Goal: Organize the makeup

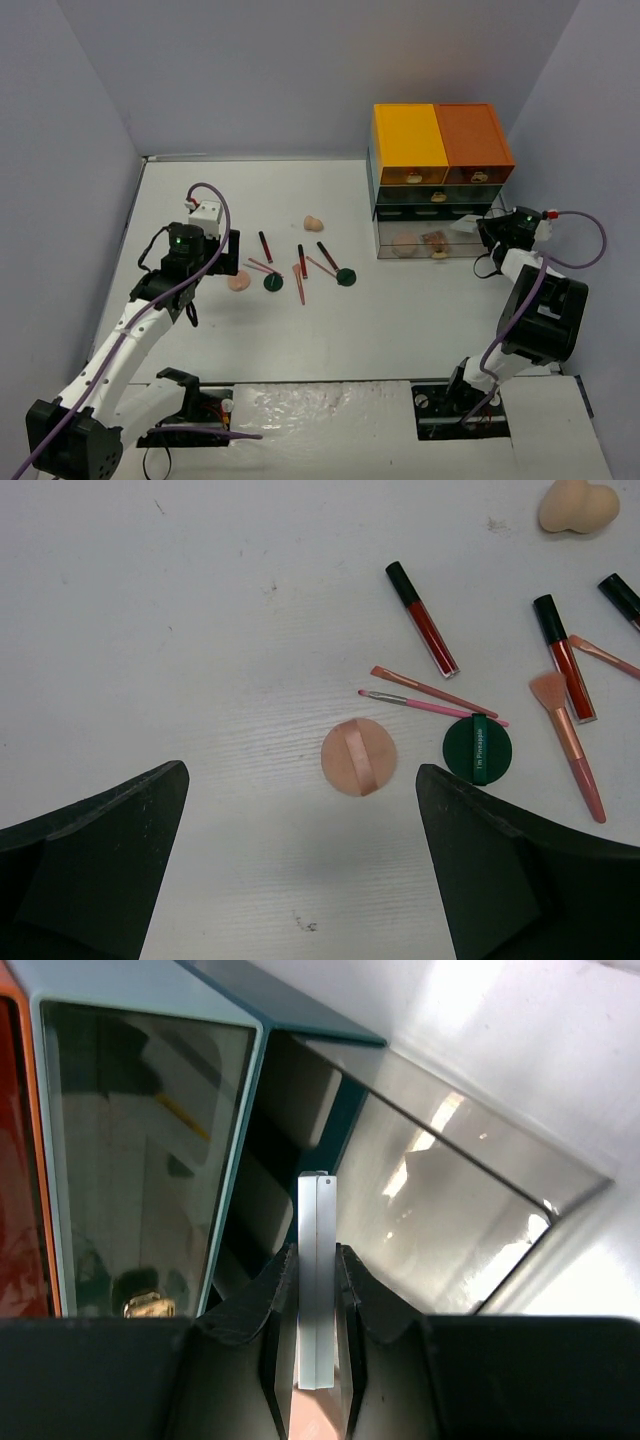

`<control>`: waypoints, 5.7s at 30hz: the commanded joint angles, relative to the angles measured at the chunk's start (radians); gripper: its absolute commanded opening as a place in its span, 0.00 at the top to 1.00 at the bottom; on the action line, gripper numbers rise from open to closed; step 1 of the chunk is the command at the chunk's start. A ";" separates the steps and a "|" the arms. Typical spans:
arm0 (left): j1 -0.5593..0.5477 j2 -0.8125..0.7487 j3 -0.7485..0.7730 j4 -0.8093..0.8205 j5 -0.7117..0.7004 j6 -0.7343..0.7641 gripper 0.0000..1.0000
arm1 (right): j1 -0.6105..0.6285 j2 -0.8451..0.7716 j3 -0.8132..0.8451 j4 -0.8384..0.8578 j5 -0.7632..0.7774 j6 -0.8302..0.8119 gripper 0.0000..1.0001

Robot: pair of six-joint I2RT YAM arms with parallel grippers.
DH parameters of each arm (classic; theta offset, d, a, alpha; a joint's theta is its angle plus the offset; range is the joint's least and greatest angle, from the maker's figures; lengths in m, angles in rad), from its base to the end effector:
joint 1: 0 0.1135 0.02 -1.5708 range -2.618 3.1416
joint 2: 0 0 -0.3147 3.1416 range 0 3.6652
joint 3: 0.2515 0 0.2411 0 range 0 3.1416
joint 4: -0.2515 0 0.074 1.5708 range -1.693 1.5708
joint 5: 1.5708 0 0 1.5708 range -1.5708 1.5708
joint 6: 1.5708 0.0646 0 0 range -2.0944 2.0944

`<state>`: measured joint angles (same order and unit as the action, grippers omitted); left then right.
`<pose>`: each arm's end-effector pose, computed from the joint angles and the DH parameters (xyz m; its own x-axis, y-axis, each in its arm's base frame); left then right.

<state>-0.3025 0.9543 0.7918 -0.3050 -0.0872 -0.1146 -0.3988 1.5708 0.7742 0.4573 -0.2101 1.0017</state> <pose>0.1942 -0.0547 0.3293 -0.4528 0.0220 -0.8913 0.1719 0.9831 -0.0631 0.3329 -0.1256 0.2575 0.0020 0.8932 -0.4497 0.3654 0.4179 0.8318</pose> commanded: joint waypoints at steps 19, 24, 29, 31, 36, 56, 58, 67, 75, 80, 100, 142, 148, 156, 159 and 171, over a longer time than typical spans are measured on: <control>-0.016 -0.032 0.034 0.060 -0.008 0.000 0.03 | -0.005 -0.017 0.178 -0.186 0.077 -0.173 0.45; -0.018 -0.037 0.034 0.060 -0.010 0.001 0.03 | 0.024 -0.113 0.182 -0.295 0.064 -0.320 0.43; -0.020 -0.026 0.037 0.056 -0.019 0.004 0.03 | 0.150 -0.207 0.130 -0.367 0.085 -0.443 0.37; -0.021 -0.025 0.038 0.056 -0.023 0.005 0.03 | 0.179 -0.242 0.080 -0.367 0.075 -0.436 0.30; -0.023 -0.019 0.038 0.054 -0.026 0.006 0.03 | 0.189 -0.276 -0.067 -0.331 0.062 -0.426 0.23; -0.035 -0.012 0.038 0.048 -0.031 0.009 0.03 | 0.190 -0.092 -0.131 -0.076 0.014 -0.346 0.25; -0.035 -0.012 0.037 0.046 -0.037 0.010 0.03 | 0.190 -0.065 -0.117 -0.048 0.006 -0.325 0.25; -0.035 -0.012 0.037 0.045 -0.044 0.015 0.03 | 0.189 0.037 -0.004 0.068 -0.010 -0.284 0.26; -0.037 -0.009 0.035 0.046 -0.046 0.020 0.03 | 0.190 0.148 0.073 0.167 -0.026 -0.227 0.26; -0.038 -0.008 0.035 0.046 -0.046 0.022 0.03 | 0.191 0.200 0.098 0.224 -0.038 -0.197 0.26; -0.041 -0.006 0.035 0.047 -0.043 0.021 0.03 | 0.193 0.204 0.124 0.312 -0.096 -0.218 0.25; -0.053 -0.020 0.029 0.044 -0.046 0.021 0.03 | 0.328 0.123 0.421 -0.252 -0.032 -0.977 0.27; -0.053 -0.023 0.029 0.043 -0.051 0.023 0.03 | 0.328 0.131 0.423 -0.232 -0.014 -0.991 0.34; -0.053 -0.022 0.027 0.043 -0.052 0.024 0.03 | 0.328 0.133 0.431 -0.214 -0.002 -0.991 0.38; -0.053 -0.021 0.027 0.043 -0.052 0.024 0.03 | 0.329 0.134 0.431 -0.210 -0.004 -0.990 0.38; -0.053 -0.019 0.026 0.046 -0.049 0.023 0.03 | 0.343 0.131 0.431 -0.171 0.011 -0.991 0.40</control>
<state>-0.3523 0.9470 0.7914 -0.3080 -0.1287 -0.1051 -0.0643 1.7134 1.1543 0.2024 -0.2199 0.0235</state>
